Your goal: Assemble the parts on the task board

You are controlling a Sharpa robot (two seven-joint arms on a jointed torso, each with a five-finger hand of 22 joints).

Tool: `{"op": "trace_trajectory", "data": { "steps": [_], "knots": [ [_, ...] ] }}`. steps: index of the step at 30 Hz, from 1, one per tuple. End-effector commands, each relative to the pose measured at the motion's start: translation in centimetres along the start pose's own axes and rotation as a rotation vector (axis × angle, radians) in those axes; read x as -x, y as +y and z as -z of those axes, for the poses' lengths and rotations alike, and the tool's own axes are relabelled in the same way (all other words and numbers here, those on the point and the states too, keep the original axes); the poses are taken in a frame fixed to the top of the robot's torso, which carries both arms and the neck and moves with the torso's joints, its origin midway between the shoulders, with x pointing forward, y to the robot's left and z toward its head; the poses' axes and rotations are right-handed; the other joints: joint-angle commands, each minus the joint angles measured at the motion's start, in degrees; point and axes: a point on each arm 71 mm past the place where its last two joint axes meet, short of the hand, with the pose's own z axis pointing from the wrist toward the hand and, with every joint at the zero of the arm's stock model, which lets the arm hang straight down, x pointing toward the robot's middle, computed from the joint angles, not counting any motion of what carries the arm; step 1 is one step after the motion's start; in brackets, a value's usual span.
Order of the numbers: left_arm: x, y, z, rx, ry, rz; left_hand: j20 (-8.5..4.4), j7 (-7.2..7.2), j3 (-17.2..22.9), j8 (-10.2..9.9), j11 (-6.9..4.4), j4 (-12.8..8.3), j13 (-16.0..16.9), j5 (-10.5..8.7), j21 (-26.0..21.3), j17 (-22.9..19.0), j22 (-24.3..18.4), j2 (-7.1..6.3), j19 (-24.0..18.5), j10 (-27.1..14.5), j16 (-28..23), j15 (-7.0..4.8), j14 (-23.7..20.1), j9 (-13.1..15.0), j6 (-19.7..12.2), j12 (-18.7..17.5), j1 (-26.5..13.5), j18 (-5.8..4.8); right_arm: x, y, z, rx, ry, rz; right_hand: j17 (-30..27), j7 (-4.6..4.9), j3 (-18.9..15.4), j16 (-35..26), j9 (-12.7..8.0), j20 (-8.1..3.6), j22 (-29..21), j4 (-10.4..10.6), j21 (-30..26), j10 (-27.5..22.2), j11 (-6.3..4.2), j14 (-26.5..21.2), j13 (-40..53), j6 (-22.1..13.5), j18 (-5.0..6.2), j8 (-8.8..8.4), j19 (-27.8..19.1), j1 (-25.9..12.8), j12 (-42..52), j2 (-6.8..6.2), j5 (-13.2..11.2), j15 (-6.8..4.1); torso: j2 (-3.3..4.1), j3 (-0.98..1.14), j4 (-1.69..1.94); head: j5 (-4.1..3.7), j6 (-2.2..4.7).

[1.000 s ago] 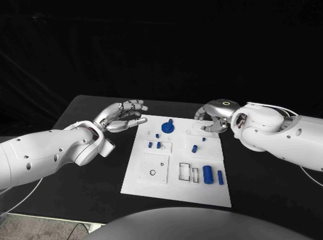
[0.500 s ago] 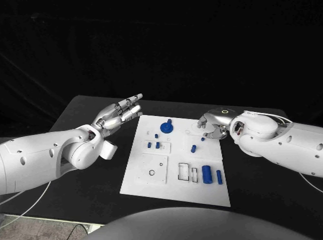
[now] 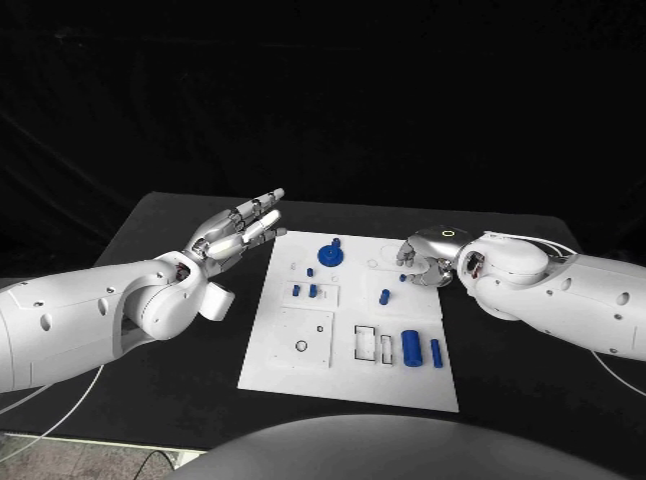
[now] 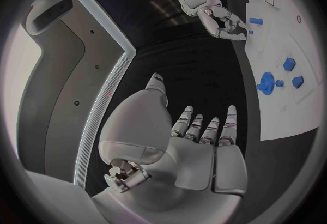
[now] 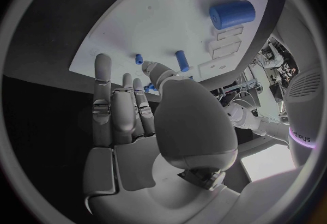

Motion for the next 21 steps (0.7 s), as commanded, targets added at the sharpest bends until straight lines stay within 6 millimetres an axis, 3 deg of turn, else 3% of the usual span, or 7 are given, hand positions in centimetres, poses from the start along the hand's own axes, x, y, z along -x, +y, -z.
{"op": "trace_trajectory", "data": {
  "steps": [1,21],
  "knots": [
    [-0.3,0.1,-0.1,0.004,0.020,0.026,-0.10,-0.17,-0.46,-0.28,0.66,0.02,-0.09,0.33,0.13,0.11,-0.04,0.83,0.64,0.08,0.17,0.51,0.27,-0.17,-0.37,0.34,0.14,0.55,-0.3,-0.1,-0.1,0.010,-0.010,-0.015,0.05,0.10,-0.17,0.44,-0.14,0.09,0.07,0.25,-0.43,0.75,-0.01,0.24,-0.32,0.47,1.02,-0.22,0.38,-0.28,-0.24,0.52,-0.42,0.45,0.00,-0.06,0.08,-0.11,0.01],
    [-0.3,0.6,-0.2,0.016,0.023,0.029,-0.13,-0.06,-1.64,-0.21,1.79,-0.08,-0.06,1.79,0.19,0.28,-0.66,2.28,1.30,0.29,0.40,0.82,0.99,-0.50,-0.06,0.93,1.53,0.32,-1.5,-0.4,-0.8,0.012,-0.012,-0.037,0.08,0.06,0.00,0.78,0.28,-0.26,0.37,-0.33,-1.00,3.41,-0.75,0.41,-2.49,4.83,1.14,1.27,0.87,0.69,-0.46,1.35,-0.78,-0.13,-0.03,-0.11,0.09,0.30,0.01]
  ]
}}
